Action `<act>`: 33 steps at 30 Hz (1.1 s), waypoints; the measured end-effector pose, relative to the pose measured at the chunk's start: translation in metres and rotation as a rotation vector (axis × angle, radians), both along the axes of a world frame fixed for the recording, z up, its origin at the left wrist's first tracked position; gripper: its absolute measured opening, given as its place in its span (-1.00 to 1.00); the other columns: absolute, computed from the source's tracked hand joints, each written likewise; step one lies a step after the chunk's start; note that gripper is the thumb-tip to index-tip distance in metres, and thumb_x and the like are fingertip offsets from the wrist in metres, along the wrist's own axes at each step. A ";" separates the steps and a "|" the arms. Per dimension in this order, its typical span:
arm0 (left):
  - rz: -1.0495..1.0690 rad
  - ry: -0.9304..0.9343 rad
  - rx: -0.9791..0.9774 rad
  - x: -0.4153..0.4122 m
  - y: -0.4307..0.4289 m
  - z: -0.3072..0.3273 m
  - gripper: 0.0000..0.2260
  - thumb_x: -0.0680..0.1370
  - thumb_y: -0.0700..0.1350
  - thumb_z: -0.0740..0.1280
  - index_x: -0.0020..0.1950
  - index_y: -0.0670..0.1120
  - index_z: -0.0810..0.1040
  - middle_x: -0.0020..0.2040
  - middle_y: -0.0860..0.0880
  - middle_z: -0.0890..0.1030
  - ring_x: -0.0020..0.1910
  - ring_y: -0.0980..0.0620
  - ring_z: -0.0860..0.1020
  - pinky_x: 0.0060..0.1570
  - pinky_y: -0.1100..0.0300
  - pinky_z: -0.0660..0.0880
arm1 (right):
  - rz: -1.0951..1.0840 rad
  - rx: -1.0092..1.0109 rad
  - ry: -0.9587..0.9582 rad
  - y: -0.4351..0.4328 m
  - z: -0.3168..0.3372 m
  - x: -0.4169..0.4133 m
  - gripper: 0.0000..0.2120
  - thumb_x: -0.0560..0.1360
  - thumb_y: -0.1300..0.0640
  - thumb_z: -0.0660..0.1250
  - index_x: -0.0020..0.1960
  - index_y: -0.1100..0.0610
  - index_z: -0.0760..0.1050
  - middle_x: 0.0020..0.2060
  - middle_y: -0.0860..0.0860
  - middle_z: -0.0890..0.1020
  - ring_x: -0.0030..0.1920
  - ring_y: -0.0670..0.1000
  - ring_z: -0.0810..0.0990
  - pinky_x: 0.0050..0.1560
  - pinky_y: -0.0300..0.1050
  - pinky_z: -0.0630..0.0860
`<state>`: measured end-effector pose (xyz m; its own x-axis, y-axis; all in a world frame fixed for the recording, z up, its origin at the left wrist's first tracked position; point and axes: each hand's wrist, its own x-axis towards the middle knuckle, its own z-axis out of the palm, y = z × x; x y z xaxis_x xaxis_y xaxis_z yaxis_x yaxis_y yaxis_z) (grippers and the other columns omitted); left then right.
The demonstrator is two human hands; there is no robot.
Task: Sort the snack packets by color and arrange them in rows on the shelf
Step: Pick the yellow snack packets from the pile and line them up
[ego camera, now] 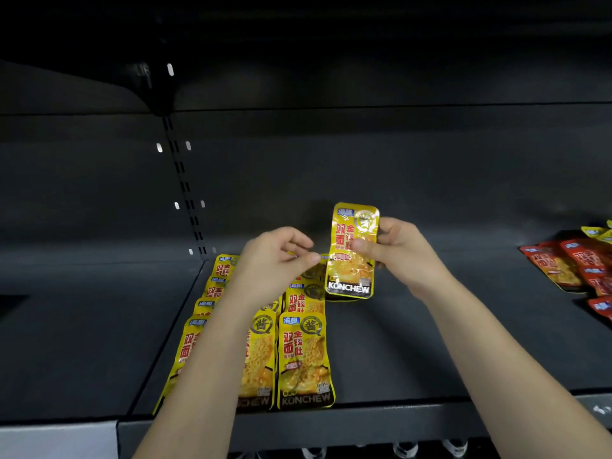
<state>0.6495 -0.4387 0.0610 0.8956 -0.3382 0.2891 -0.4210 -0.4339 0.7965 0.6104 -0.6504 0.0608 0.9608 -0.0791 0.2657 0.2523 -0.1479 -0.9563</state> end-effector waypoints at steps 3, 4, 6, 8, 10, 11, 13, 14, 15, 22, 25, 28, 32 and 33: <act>0.121 -0.125 0.206 0.006 0.012 0.002 -0.84 0.47 0.02 0.46 0.01 0.05 0.62 -0.11 0.14 0.65 -0.14 0.22 0.61 -0.12 0.28 0.51 | -0.073 -0.114 0.128 -0.007 -0.006 0.004 -0.94 0.55 0.19 0.35 -0.08 0.09 0.58 -0.31 -0.10 0.67 -0.33 -0.12 0.56 -0.39 -0.29 0.38; 0.154 -0.154 0.264 0.008 0.015 0.001 -0.83 0.47 0.03 0.45 0.02 0.05 0.61 -0.09 0.13 0.65 -0.10 0.18 0.60 -0.07 0.20 0.54 | -0.098 -0.155 0.176 -0.009 -0.011 0.007 -0.92 0.55 0.15 0.35 -0.10 0.07 0.59 -0.29 -0.08 0.66 -0.30 -0.08 0.53 -0.38 -0.26 0.37; 0.207 -0.195 0.372 0.013 0.018 -0.001 -0.83 0.47 0.05 0.43 0.02 0.06 0.60 -0.04 0.11 0.64 -0.04 0.11 0.60 0.00 0.08 0.55 | -0.128 -0.211 0.286 -0.011 -0.019 0.012 -0.91 0.54 0.10 0.38 -0.12 0.09 0.60 -0.29 -0.05 0.63 -0.30 -0.06 0.51 -0.38 -0.24 0.36; 0.244 -0.214 0.458 0.014 0.018 -0.004 -0.83 0.49 0.06 0.41 0.04 0.07 0.58 0.01 0.08 0.63 0.01 0.08 0.59 0.03 0.05 0.54 | -0.137 -0.250 0.379 -0.011 -0.027 0.017 -0.89 0.51 0.09 0.42 -0.12 0.13 0.61 -0.32 -0.04 0.61 -0.32 -0.07 0.50 -0.39 -0.25 0.36; 0.269 -0.230 0.512 0.014 0.018 -0.006 -0.82 0.50 0.07 0.40 0.06 0.07 0.58 0.03 0.07 0.62 0.04 0.05 0.59 0.06 0.04 0.51 | -0.123 -0.280 0.423 -0.009 -0.033 0.019 -0.89 0.49 0.09 0.44 -0.17 0.10 0.60 -0.33 -0.04 0.59 -0.31 -0.07 0.49 -0.39 -0.25 0.36; 0.279 -0.240 0.529 0.014 0.017 -0.008 -0.82 0.50 0.07 0.39 0.07 0.08 0.57 0.05 0.07 0.61 0.06 0.04 0.58 0.08 0.04 0.50 | -0.120 -0.286 0.431 -0.007 -0.035 0.020 -0.90 0.48 0.10 0.44 -0.19 0.10 0.60 -0.33 -0.03 0.59 -0.31 -0.06 0.48 -0.38 -0.25 0.35; 0.301 -0.263 0.559 0.014 0.016 -0.011 -0.81 0.51 0.07 0.38 0.09 0.08 0.57 0.06 0.07 0.60 0.09 0.03 0.57 0.11 0.05 0.46 | -0.129 -0.288 0.434 -0.002 -0.040 0.020 -0.90 0.45 0.13 0.48 -0.13 0.14 0.59 -0.28 0.03 0.59 -0.30 -0.02 0.49 -0.38 -0.23 0.34; 0.312 -0.276 0.574 0.014 0.015 -0.011 -0.81 0.52 0.07 0.37 0.10 0.07 0.56 0.07 0.07 0.59 0.09 0.02 0.57 0.12 0.04 0.44 | -0.146 -0.293 0.425 0.000 -0.043 0.022 -0.84 0.41 0.13 0.52 -0.10 0.17 0.59 -0.26 0.05 0.62 -0.30 0.00 0.52 -0.36 -0.21 0.38; 0.323 -0.288 0.588 0.014 0.015 -0.012 -0.81 0.52 0.07 0.36 0.11 0.07 0.56 0.07 0.07 0.59 0.10 0.02 0.57 0.13 0.04 0.42 | -0.167 -0.302 0.411 0.001 -0.046 0.024 -0.77 0.36 0.12 0.56 -0.09 0.20 0.59 -0.23 0.08 0.66 -0.28 0.04 0.60 -0.30 -0.16 0.50; 0.348 -0.302 0.611 0.015 0.012 -0.018 -0.81 0.54 0.06 0.35 0.12 0.08 0.55 0.08 0.05 0.58 0.08 0.00 0.58 0.15 0.03 0.36 | -0.276 -0.461 0.413 0.002 -0.059 0.027 -0.71 0.30 0.03 0.59 -0.21 0.18 0.54 -0.29 0.04 0.65 -0.19 0.09 0.63 -0.09 -0.04 0.53; 0.346 -0.304 0.606 0.014 0.010 -0.020 -0.81 0.54 0.05 0.35 0.13 0.07 0.55 0.09 0.06 0.58 0.08 -0.01 0.58 0.16 0.02 0.35 | -0.294 -0.542 0.424 0.006 -0.053 0.022 -0.72 0.37 0.03 0.55 -0.31 0.09 0.46 -0.34 -0.04 0.57 -0.25 -0.01 0.53 -0.20 -0.11 0.42; 0.342 -0.311 0.602 0.012 0.008 -0.021 -0.80 0.54 0.04 0.34 0.15 0.07 0.54 0.10 0.06 0.58 0.09 -0.01 0.58 0.17 0.03 0.34 | -0.289 -0.614 0.421 0.007 -0.050 0.019 -0.67 0.41 0.02 0.51 -0.36 0.06 0.40 -0.38 -0.09 0.51 -0.28 -0.03 0.48 -0.28 -0.12 0.35; 0.335 -0.303 0.609 0.009 0.008 -0.022 -0.79 0.55 0.04 0.34 0.17 0.07 0.53 0.13 0.06 0.58 0.12 0.00 0.57 0.19 0.02 0.34 | -0.287 -0.728 0.426 0.008 -0.050 0.020 -0.69 0.41 -0.05 0.49 -0.28 0.05 0.40 -0.30 -0.07 0.51 -0.18 0.00 0.50 -0.26 -0.13 0.34; 0.331 -0.297 0.609 0.008 0.008 -0.021 -0.78 0.55 0.05 0.34 0.17 0.07 0.53 0.14 0.06 0.58 0.12 -0.01 0.57 0.19 0.01 0.36 | -0.304 -0.762 0.417 0.008 -0.050 0.021 -0.67 0.39 -0.08 0.51 -0.21 0.07 0.39 -0.24 -0.05 0.51 -0.14 0.01 0.49 -0.21 -0.13 0.33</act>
